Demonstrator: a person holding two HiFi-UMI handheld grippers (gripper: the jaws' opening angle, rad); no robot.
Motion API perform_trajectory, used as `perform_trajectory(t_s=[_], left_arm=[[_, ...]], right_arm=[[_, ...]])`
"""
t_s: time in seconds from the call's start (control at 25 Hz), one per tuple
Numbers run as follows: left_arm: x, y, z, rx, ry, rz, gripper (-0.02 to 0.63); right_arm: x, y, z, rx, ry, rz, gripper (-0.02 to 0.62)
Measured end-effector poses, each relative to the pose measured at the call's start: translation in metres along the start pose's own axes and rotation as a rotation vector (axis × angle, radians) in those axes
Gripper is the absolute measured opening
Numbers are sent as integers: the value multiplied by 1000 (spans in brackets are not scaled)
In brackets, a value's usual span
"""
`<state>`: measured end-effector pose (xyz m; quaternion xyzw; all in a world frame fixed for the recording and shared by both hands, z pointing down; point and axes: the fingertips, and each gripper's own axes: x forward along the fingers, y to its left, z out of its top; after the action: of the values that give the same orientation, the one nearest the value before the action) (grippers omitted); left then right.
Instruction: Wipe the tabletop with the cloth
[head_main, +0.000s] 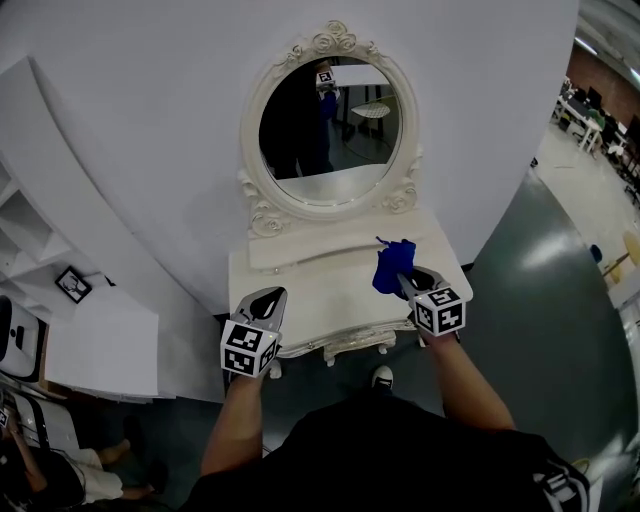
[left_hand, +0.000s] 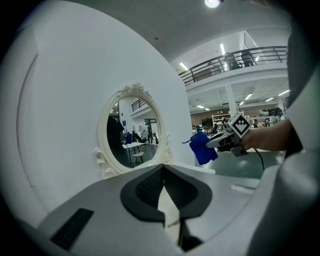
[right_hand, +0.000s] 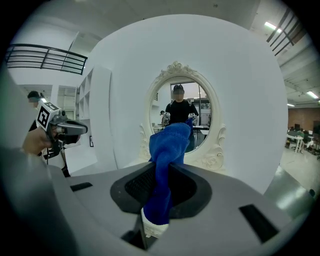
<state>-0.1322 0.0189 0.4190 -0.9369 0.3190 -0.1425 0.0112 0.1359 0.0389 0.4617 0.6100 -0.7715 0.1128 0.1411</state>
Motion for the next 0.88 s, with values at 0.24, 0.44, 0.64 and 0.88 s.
perform_trajectory(t_s=[0.24,0.44,0.64,0.88], left_arm=[[62,14,9,-16,29,21,9],[112,22,19,-27,56,40,9],[158,30,28,-37,81,70,9],[210,33,39,-45,102,95,9]], right_arm=[[47,-45,12,-16,20,46,58],[83,-86,13,-5,49,88,58],[115,-124,20,-7,59,130,58],[147,-168,24,-8,73,172,58]])
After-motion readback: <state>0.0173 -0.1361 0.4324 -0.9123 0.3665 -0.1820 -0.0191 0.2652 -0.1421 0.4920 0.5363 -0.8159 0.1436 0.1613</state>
